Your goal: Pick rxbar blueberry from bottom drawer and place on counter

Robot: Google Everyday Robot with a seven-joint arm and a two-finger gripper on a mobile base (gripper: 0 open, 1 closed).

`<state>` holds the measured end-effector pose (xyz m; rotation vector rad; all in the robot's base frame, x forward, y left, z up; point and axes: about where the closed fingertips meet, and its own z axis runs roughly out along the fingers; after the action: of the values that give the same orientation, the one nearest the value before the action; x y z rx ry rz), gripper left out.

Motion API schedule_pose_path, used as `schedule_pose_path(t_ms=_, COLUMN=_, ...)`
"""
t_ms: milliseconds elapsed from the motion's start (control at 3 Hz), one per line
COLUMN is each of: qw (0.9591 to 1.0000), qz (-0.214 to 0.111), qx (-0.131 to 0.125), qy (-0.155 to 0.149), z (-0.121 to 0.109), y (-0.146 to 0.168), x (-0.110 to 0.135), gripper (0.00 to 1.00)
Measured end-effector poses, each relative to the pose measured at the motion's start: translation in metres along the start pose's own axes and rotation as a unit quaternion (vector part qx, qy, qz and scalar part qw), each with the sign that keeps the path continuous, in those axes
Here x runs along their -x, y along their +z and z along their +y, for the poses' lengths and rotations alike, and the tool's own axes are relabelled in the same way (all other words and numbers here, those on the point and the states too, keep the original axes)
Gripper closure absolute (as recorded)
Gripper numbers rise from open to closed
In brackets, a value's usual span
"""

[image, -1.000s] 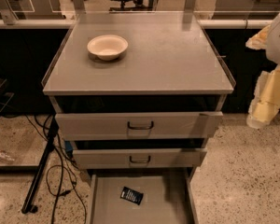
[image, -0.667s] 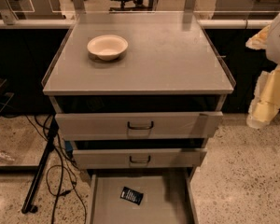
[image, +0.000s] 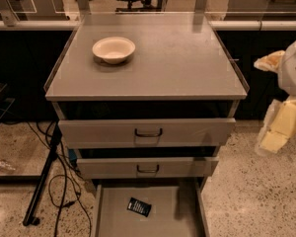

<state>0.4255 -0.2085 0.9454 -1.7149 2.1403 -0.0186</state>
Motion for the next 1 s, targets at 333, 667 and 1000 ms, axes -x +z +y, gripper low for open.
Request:
schedule_pose_path(t_ms=333, qw=0.9988, qz=-0.044, qx=0.018, qy=0.015, z=0.029, y=0.04, x=-0.001, gripper=0.0)
schedule_pose_path(t_ms=667, qw=0.9956, qz=-0.078, qx=0.046, qy=0.024, z=0.066, y=0.089, x=-0.003, gripper=0.0)
schedule_pose_path(t_ms=1000, qw=0.9916, qz=-0.095, qx=0.08, qy=0.036, z=0.1, y=0.147, x=-0.009, gripper=0.0)
